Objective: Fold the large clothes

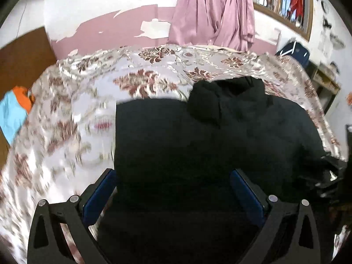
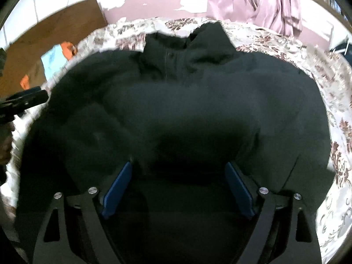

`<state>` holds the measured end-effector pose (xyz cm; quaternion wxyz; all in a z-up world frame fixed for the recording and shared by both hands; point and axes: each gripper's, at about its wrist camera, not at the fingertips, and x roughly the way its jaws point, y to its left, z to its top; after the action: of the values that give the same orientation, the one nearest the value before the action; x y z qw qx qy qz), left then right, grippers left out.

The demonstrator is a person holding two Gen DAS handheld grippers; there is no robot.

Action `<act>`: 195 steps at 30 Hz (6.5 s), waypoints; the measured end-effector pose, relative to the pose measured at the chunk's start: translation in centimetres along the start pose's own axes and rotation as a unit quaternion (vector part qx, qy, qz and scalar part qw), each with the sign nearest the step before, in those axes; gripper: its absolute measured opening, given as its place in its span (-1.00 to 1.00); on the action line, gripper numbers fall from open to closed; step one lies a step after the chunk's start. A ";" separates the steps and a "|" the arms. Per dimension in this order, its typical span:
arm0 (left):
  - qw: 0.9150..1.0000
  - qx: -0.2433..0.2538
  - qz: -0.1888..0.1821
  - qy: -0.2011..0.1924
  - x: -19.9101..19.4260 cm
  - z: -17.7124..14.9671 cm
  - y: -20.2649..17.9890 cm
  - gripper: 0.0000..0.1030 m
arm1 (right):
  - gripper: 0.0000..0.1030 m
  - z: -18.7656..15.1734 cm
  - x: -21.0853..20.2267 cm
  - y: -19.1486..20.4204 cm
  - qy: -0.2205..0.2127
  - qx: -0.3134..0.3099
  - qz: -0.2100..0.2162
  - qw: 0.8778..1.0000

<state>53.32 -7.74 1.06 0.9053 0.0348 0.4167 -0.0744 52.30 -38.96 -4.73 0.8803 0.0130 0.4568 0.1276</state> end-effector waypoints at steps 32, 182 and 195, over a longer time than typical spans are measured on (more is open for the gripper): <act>0.986 0.029 -0.049 0.156 19.4 18.1 -3.7 -0.87 | -0.81 23.7 12.4 -5.3 0.116 0.030 -0.018 0.993; 0.995 0.020 -0.053 -0.084 -9.6 -0.7 -0.5 1.00 | 0.96 2.5 -13.2 6.6 -0.146 0.099 -0.116 0.977; 0.991 0.016 -0.032 -0.130 -13.0 -6.0 -0.1 1.00 | 0.96 -1.9 -15.7 9.1 -0.190 0.085 -0.108 0.972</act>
<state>40.45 -5.73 7.02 0.9482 0.0256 0.2954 -0.1138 40.17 -34.09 7.97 0.9553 0.0620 0.2887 -0.0125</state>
